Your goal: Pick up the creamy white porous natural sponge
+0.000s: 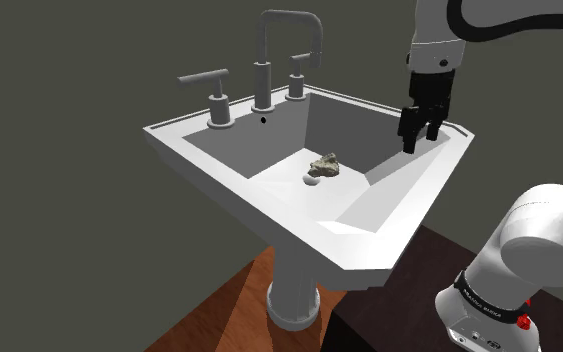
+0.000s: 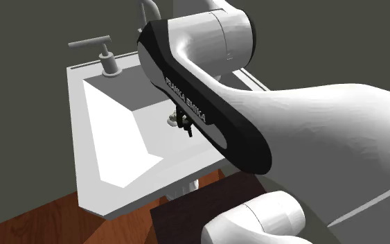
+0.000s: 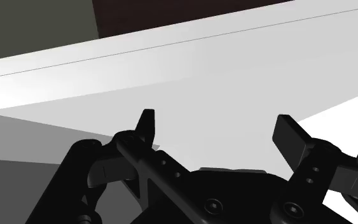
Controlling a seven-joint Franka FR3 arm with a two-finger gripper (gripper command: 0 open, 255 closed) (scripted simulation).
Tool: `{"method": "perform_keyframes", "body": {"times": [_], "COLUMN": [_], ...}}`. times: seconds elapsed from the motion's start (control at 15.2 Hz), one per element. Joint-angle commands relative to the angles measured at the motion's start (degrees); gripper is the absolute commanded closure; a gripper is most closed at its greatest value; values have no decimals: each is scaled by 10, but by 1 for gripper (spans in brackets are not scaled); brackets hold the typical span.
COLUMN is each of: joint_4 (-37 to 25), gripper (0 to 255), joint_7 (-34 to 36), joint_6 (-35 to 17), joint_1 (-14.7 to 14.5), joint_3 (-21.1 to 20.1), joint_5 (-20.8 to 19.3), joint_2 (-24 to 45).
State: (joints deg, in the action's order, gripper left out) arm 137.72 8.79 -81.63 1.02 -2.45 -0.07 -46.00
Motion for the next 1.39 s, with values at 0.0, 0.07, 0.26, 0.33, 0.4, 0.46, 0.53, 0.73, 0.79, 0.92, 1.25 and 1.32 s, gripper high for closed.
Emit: {"method": "perform_keyframes", "body": {"times": [0.0,0.07,0.26,0.33,0.4,0.46,0.53,0.73,0.79,0.92,1.25,1.32], "joint_4": [0,10,36,43,49,53,57,63,63,60,34,26], "gripper": [0,0,0,0,0,0,0,0,0,0,0,0], "joint_7": [0,-8,-32,-41,-49,-58,-68,-98,-110,-134,-213,-232], "joint_6": [0,-27,-107,-134,-160,-187,-214,-293,-318,-368,-477,-496], "joint_1": [0,2,6,7,7,8,8,5,3,-2,-28,-35], "joint_3": [0,9,34,43,52,60,69,96,105,123,173,183], "joint_5": [0,-1,0,1,2,4,7,20,27,42,108,127], "joint_2": [0,5,26,35,45,56,69,111,127,160,254,275]}}
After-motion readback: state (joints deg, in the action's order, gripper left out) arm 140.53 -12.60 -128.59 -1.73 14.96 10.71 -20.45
